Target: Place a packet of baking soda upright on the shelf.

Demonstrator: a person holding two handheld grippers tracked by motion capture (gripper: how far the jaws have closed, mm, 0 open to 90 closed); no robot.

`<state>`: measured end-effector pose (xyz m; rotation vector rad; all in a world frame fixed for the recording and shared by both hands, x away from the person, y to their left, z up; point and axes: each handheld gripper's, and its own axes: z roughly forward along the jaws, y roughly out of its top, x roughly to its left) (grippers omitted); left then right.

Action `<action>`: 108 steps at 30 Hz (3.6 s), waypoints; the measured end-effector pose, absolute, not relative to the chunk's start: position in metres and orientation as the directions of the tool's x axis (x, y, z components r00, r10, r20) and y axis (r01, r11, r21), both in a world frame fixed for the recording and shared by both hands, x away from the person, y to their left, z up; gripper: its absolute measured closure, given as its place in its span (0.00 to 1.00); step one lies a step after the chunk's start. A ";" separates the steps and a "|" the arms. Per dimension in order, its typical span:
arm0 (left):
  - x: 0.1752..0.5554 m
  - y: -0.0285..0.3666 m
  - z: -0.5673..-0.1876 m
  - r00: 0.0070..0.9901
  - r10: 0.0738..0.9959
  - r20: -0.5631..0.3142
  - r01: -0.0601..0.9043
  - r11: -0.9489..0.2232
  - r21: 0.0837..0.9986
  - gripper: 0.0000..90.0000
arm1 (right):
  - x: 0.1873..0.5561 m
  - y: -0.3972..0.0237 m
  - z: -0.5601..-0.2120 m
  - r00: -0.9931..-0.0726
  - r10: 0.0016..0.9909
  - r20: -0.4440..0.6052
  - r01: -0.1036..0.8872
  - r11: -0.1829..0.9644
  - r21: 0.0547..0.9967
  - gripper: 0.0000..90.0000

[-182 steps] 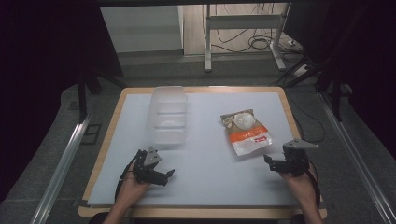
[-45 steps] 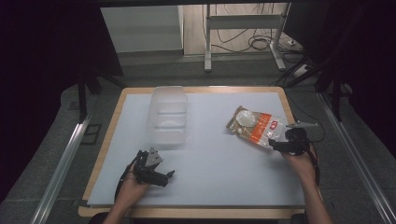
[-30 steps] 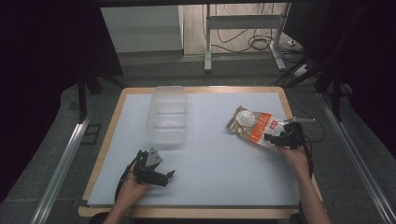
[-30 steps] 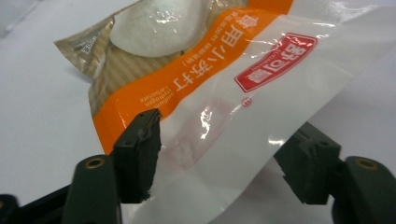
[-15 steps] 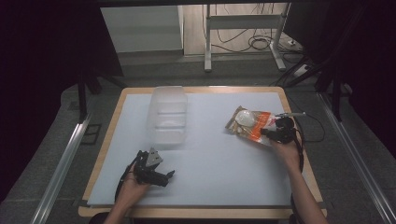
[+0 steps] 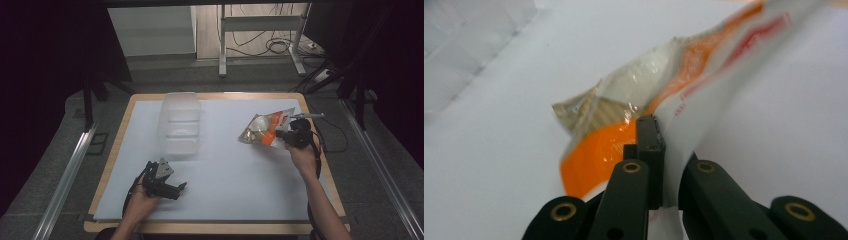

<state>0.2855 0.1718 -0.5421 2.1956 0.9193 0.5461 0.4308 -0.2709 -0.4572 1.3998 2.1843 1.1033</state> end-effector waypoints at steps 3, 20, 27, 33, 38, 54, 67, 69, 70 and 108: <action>0.285 0.172 -0.542 0.662 0.741 0.113 0.453 -0.516 0.727 0.02 | 0.433 -0.264 -0.449 -0.481 0.868 0.122 0.619 0.238 0.748 0.99; 0.285 0.172 -0.542 0.661 0.742 0.113 0.451 -0.513 0.730 0.02 | 0.440 -0.235 -0.399 -0.560 0.828 -0.024 0.566 0.404 0.719 0.99; 0.285 0.173 -0.541 0.659 0.743 0.113 0.451 -0.512 0.731 0.02 | 0.438 -0.228 -0.384 -0.594 0.802 -0.063 0.537 0.454 0.711 0.99; 0.285 0.173 -0.541 0.658 0.745 0.112 0.452 -0.509 0.733 0.02 | 0.438 -0.219 -0.376 -0.627 0.775 -0.078 0.512 0.486 0.709 0.99; 0.285 0.173 -0.541 0.659 0.744 0.112 0.451 -0.509 0.733 0.02 | 0.437 -0.208 -0.366 -0.654 0.750 -0.099 0.487 0.517 0.704 0.99; 0.285 0.175 -0.540 0.658 0.745 0.115 0.448 -0.509 0.735 0.02 | 0.431 -0.143 -0.343 -0.760 0.632 -0.150 0.388 0.627 0.676 0.99; 0.285 0.175 -0.540 0.660 0.743 0.112 0.445 -0.507 0.738 0.02 | 0.425 -0.091 -0.326 -0.818 0.537 -0.205 0.292 0.695 0.658 0.99; 0.285 0.175 -0.540 0.660 0.743 0.112 0.445 -0.507 0.738 0.02 | 0.425 -0.085 -0.324 -0.824 0.525 -0.214 0.281 0.705 0.651 0.99; 0.285 0.175 -0.540 0.660 0.743 0.112 0.445 -0.507 0.738 0.02 | 0.425 -0.082 -0.324 -0.826 0.520 -0.218 0.276 0.710 0.647 0.99; 0.285 0.175 -0.540 0.666 0.738 0.110 0.439 -0.507 0.741 0.02 | 0.427 0.034 -0.324 -0.882 0.376 -0.284 0.153 0.799 0.582 0.99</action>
